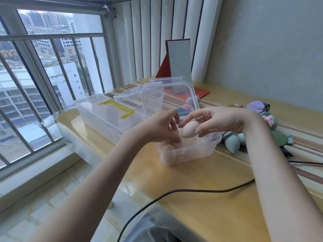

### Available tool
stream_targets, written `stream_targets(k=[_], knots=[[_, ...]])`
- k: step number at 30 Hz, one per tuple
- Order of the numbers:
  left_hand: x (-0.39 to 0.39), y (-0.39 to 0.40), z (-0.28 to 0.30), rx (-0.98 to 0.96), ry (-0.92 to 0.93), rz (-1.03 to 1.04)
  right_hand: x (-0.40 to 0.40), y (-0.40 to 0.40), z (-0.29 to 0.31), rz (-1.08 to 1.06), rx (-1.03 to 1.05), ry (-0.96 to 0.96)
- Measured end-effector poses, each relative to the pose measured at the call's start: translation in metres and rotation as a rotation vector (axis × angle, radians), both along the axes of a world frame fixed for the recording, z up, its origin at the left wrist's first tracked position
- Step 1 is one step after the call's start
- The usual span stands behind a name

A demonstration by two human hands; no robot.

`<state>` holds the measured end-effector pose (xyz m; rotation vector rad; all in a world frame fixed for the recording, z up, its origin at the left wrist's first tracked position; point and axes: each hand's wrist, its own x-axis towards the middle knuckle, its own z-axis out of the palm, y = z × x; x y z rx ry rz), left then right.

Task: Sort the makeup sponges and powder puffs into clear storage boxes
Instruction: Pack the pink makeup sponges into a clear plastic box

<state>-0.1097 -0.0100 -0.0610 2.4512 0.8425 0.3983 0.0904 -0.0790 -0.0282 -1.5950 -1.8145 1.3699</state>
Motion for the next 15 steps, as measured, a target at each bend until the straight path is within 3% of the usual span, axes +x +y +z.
stream_targets(k=[6, 15], knots=[[-0.001, 0.002, -0.002, 0.067, 0.006, -0.01, -0.012, 0.002, 0.0, 0.015, 0.048, -0.194], [-0.001, 0.002, 0.0, 0.096, 0.021, -0.028, -0.02, 0.0, 0.003, 0.046, -0.006, -0.173]])
